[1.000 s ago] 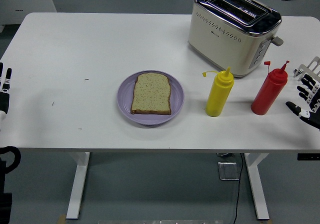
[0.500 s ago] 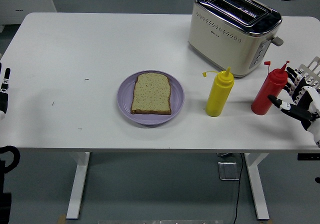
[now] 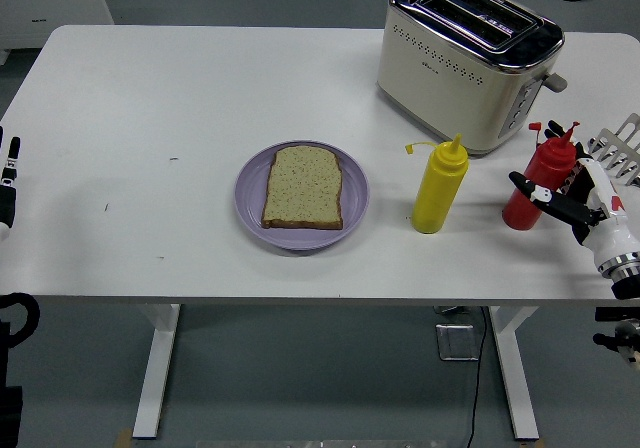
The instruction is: Pick up the cup,pour liquid into bread,place the cup on the desk
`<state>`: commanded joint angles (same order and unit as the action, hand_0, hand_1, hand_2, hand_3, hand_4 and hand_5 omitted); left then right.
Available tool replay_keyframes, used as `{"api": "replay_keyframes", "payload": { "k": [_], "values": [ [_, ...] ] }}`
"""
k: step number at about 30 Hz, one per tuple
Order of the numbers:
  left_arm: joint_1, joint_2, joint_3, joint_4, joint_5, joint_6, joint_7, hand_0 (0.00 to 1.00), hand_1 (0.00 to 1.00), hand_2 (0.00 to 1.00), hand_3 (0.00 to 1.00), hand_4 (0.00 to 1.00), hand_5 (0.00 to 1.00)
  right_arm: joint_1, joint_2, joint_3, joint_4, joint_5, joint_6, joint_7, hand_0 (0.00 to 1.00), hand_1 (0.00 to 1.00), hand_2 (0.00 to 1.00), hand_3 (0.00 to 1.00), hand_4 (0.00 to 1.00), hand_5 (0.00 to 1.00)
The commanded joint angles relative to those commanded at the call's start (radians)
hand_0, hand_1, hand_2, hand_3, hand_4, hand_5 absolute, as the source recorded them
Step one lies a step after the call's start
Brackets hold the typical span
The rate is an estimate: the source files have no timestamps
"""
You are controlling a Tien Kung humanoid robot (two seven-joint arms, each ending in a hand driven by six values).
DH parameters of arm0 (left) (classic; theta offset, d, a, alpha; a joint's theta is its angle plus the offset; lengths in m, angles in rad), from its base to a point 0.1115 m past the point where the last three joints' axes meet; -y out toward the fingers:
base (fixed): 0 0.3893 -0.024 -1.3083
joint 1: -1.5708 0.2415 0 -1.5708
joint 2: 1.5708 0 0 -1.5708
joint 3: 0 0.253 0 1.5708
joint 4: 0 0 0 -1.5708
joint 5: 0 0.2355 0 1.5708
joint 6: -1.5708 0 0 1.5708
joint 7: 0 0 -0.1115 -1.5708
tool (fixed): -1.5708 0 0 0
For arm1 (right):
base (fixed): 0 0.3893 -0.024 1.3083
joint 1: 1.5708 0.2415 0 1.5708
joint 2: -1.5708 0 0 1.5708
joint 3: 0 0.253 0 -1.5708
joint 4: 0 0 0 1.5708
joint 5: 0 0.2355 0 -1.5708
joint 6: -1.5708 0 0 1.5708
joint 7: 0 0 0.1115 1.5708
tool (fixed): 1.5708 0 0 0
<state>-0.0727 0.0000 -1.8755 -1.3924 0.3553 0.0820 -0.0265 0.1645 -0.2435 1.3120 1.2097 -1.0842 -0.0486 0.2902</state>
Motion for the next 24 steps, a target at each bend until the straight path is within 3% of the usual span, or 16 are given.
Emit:
{"api": "replay_keyframes", "payload": {
  "k": [6,7,12,13,18,19,24],
  "values": [
    [0.002,0.0,0.001,0.001,0.0,0.0,0.0,0.785,0.743,0.732,0.687,0.566,0.998,0.018,0.014,-0.009,-0.026,0.028,-0.02,-0.005,0.977,0.937,0.996,0.998,0.922,0.193],
    [0.002,0.0,0.001,0.001,0.0,0.0,0.0,0.785,0.742,0.732,0.686,0.567,0.998,0.02,0.015,-0.011,-0.028,0.034,-0.029,-0.005,0.915,0.863,0.899,0.998,0.915,0.193],
    [0.004,0.0,0.004,0.002,-0.001,0.002,0.001,0.785,0.742,0.732,0.686,0.567,0.998,0.027,0.019,-0.026,-0.034,0.056,-0.047,-0.022,0.915,0.863,0.899,0.998,0.915,0.193],
    [0.005,0.0,0.005,0.002,-0.001,0.002,0.001,0.783,0.742,0.732,0.686,0.566,0.998,0.028,0.02,-0.028,-0.035,0.059,-0.048,-0.022,0.841,0.793,0.793,0.931,0.905,0.189],
    [0.007,0.0,0.006,0.002,0.0,0.002,0.001,0.783,0.742,0.732,0.686,0.566,0.998,0.035,0.028,-0.045,-0.036,0.102,-0.078,-0.018,0.841,0.793,0.793,0.931,0.905,0.189],
    [0.007,0.0,0.006,0.002,0.0,0.002,0.001,0.785,0.742,0.732,0.686,0.566,0.998,0.038,0.03,-0.049,-0.036,0.117,-0.088,-0.016,0.749,0.7,0.673,0.809,0.89,0.177],
    [0.007,0.0,0.005,0.003,0.0,0.002,0.001,0.785,0.742,0.732,0.686,0.566,0.998,0.048,0.036,-0.067,-0.034,0.167,-0.125,-0.011,0.749,0.7,0.673,0.809,0.89,0.177]
  ]
}}
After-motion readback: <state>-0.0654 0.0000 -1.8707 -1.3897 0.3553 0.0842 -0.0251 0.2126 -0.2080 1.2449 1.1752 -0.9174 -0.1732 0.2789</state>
